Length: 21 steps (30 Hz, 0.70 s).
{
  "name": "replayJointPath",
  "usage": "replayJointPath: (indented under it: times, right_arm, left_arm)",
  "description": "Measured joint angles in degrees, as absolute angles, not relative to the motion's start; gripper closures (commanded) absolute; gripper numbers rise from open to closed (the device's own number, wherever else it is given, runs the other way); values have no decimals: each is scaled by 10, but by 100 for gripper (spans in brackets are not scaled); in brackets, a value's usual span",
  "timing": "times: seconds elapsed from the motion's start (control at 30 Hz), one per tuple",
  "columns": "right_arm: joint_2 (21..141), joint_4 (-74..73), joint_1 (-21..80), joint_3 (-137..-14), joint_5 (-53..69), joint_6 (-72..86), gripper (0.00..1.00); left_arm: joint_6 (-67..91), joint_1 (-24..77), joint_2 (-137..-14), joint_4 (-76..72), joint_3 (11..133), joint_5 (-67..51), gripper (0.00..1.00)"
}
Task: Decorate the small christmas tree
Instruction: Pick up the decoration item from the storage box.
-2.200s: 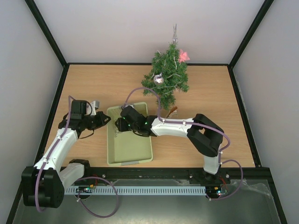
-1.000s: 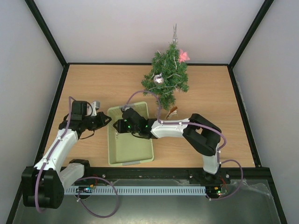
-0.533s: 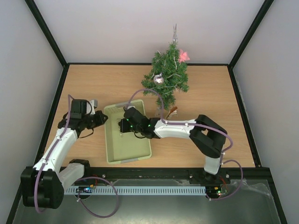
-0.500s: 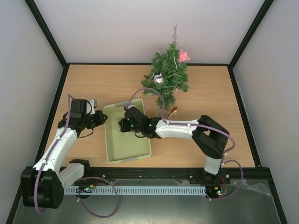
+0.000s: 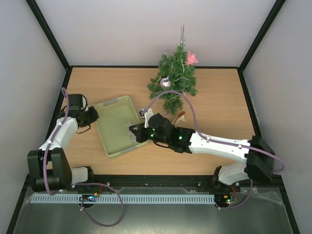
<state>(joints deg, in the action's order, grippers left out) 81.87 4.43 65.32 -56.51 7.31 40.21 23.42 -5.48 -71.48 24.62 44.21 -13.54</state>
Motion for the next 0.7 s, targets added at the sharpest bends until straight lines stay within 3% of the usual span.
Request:
replayJointPath:
  times: [0.1,0.23,0.27,0.33,0.7]
  right_arm:
    - [768,27,656,-543,68,395,98]
    - [713,-1,656,-532,45,381,98]
    - [698,-7,656,-529,36,375,98]
    - [667,-20,656,-519,17,365,98]
    - [594,-81,656,-472,-48,347,98]
  left_arm:
    - [235,-71,-749,236,464,-108,81]
    - [237,-89,-795,226,486,-78,73]
    - [237,-92,-803,225,489,-74,65]
    - [239,-97,-814,225,496,-67,59]
    - [221,-50,-719,233,515,-134,59]
